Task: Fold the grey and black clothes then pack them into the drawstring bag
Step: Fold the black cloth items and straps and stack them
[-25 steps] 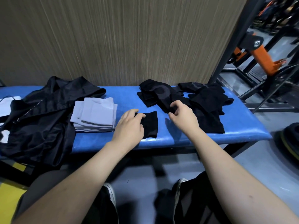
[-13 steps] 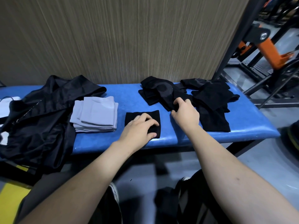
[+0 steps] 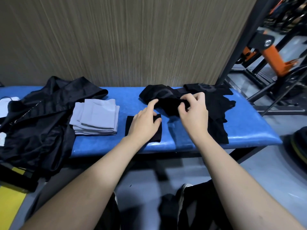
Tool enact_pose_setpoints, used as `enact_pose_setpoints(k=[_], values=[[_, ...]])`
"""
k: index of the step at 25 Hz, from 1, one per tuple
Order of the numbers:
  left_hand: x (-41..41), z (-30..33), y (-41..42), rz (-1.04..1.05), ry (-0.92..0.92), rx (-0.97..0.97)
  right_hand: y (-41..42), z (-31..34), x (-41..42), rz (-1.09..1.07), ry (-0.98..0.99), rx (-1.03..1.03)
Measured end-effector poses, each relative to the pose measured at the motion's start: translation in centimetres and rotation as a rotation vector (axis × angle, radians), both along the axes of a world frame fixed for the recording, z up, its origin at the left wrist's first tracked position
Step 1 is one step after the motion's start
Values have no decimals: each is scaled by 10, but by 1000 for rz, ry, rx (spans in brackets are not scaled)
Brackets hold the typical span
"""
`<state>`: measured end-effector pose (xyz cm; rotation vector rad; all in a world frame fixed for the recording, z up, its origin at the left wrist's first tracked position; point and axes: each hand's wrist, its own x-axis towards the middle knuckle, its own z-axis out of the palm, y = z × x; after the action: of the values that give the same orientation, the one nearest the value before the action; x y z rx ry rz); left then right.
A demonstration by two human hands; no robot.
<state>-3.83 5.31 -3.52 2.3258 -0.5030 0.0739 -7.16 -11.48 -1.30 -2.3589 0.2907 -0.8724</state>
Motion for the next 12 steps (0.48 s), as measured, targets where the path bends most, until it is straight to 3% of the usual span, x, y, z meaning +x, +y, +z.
enact_pose_setpoints(k=[4, 8, 12], values=[[14, 4, -30, 90, 66, -10, -18, -2, -20, 98, -23, 102], [36, 10, -50, 214, 149, -74, -50, -4, -32, 228, -25, 368], [44, 10, -65, 222, 134, -141, -84, -12, -32, 199, -9, 650]])
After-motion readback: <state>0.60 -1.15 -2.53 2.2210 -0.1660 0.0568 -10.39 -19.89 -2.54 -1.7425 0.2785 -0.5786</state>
